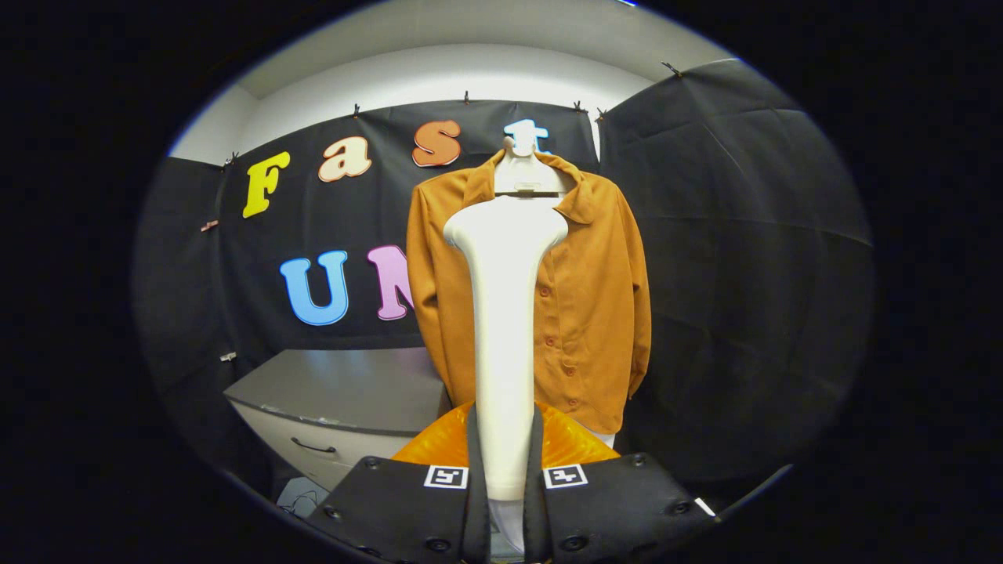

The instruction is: Iron the clothes twice with a garment steamer, once on the left side and once on the right side.

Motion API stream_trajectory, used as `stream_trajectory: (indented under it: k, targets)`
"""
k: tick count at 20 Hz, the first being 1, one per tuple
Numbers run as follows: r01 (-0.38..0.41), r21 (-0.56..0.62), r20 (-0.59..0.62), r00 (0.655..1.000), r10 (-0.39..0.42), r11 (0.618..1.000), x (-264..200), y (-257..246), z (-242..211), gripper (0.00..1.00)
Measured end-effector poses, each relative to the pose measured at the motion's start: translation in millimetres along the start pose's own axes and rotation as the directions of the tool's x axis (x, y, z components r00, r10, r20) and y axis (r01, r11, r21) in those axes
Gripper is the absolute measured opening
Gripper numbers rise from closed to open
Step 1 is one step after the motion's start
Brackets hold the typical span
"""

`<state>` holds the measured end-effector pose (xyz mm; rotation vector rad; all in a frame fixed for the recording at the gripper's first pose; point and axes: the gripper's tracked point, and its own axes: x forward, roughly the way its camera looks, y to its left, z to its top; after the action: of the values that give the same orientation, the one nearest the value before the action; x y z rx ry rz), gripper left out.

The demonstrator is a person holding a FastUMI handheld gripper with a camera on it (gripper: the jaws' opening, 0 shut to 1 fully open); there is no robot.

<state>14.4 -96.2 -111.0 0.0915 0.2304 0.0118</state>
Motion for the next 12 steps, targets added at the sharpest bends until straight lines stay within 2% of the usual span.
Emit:
stream_trajectory:
  k: [5,12]
  targets:
    - [-0.03,-0.014,0.056,0.998,0.031,0.999,7,50,41,0.2]
    - [-0.061,-0.013,0.086,0.994,0.061,0.998,-1,113,75,0.2]
